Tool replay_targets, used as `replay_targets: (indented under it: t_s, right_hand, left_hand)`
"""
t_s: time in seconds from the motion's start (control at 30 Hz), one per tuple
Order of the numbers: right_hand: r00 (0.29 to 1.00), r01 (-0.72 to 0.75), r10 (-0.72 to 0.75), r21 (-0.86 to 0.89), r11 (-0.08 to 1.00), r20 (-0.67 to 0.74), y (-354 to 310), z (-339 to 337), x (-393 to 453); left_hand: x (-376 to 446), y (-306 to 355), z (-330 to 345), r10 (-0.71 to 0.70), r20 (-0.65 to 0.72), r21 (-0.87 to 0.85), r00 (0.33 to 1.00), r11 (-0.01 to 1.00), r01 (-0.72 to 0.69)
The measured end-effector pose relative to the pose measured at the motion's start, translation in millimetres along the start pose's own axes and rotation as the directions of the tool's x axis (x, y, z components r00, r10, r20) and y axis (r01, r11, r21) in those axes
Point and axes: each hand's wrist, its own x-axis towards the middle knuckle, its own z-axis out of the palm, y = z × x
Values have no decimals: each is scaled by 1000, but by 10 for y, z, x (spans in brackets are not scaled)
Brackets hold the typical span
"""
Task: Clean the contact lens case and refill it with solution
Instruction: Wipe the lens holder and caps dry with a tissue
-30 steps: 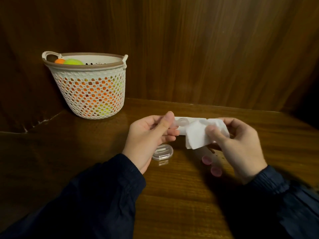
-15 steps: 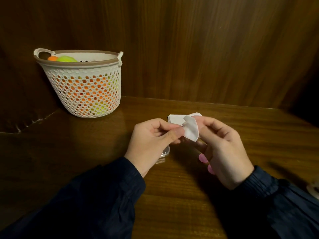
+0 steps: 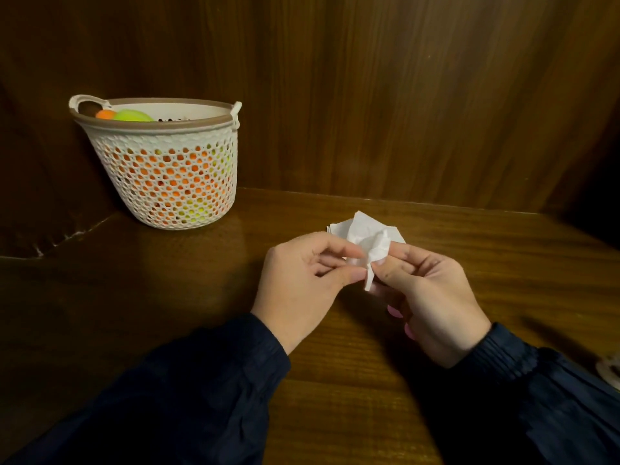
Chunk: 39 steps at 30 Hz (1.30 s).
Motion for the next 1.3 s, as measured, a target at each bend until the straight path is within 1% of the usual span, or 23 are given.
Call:
replay_targets:
  t_s: [0.1,0.23,0.37,0.5,0.6,0.73,0.83,0.9,1.03,1.1,1.2,1.23,1.3]
  right_hand:
    - [999,47,-48,-31,998,-18,-11,-10,-9]
    - [992,127,-128,-92,988,1,-45,38,-40]
    - [980,192,-197,-167,967,-14,-63,36,-42]
    - [970,235,-244,-220,947,-17,-81,50,-51]
    - [979,198,-203,-226,954,0,-90,35,-42]
    - [996,73,-84,-214,974,-42,-54,-11,17]
    - [998,8,-17,-163,987,-53,-40,6,37]
    - [998,-15,6,-163,987,-58,-40,5,38]
    - [996,-22,6,-181,983,-93,-46,28,12]
    - [998,10,-21,-177,984,-58,-54,47,-10]
    - [998,54,-63,-245,968,-29,-81,40,-14]
    - [998,33,-44,-252,967,-37,-93,27,-3]
    - [997,-63,50,-229,971,-62,-116,-9,24]
  left_hand:
    - [12,18,-1,4,-34,11,999,1000,-3]
    - [10,31,-11,3,-50,10,999,1000,-3]
    - [21,38,-35,17,-36,38,999,999,-16]
    - [28,36,-52,52,9,63,999,997,-52]
    - [31,29,-57,97,49,145,994,984,-103]
    - [34,6,-54,112,99,232,989,964,-133]
    - [24,19,-46,117,117,260,986,955,-144]
    - [16,36,-48,130,127,261,983,952,-160]
    - [4,57,-40,155,145,289,977,938,-192]
    - [7,50,-36,162,134,265,978,945,-193]
    - [-1,34,-30,167,119,193,979,963,-188]
    - [-4,33,-27,169,121,174,978,967,-189]
    - [0,31,-20,173,128,139,977,972,-190]
